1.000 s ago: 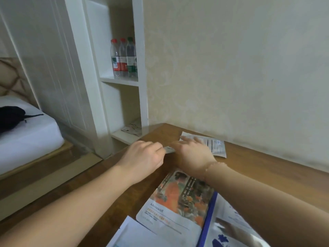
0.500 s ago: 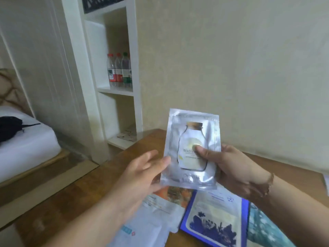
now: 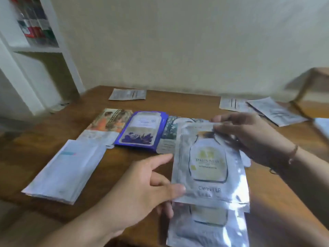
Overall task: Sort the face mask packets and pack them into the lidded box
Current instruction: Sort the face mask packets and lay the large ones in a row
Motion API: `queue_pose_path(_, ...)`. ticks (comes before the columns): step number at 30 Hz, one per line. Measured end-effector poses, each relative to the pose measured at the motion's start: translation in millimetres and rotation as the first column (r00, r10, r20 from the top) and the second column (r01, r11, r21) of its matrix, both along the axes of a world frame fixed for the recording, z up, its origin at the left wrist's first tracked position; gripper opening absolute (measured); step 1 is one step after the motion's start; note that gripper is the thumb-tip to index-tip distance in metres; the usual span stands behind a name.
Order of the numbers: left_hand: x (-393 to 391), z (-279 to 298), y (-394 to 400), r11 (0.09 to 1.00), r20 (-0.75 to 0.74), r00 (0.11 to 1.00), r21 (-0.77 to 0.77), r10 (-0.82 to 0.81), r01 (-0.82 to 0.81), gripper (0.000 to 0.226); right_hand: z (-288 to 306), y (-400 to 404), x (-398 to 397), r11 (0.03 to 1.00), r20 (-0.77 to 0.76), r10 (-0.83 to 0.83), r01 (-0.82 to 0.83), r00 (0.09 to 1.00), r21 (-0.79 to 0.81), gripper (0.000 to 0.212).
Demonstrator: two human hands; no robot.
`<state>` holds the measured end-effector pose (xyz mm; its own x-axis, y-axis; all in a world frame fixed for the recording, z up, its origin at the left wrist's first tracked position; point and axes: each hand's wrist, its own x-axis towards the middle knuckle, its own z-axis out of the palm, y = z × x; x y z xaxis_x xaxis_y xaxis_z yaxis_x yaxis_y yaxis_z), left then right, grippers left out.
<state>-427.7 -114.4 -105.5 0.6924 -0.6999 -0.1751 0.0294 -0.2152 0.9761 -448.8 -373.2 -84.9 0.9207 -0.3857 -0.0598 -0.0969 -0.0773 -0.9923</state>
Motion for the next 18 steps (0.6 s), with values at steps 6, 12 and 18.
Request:
queue_pose_path(6,-40.5,-12.9,-1.3,0.960,0.212,0.977,0.277,-0.031,-0.030,0.066,-22.3,3.8,-42.7,0.945,-0.040,-0.044,0.028,0.998,-0.327,0.015)
queue_pose_path(12,-44.6,-19.7,4.6,0.945,0.312,0.949,0.321,-0.052,-0.054,0.061,-35.1,9.0,-38.4,0.787,-0.012,-0.047,0.030,0.999,-0.616,0.019)
queue_pose_path(18,-46.4,-22.5,16.7,0.926,0.677,0.731,0.323,-0.083,-0.193,0.054,-40.6,2.2,-43.0,0.488,0.085,-0.009,0.078,0.996,-0.870,0.043)
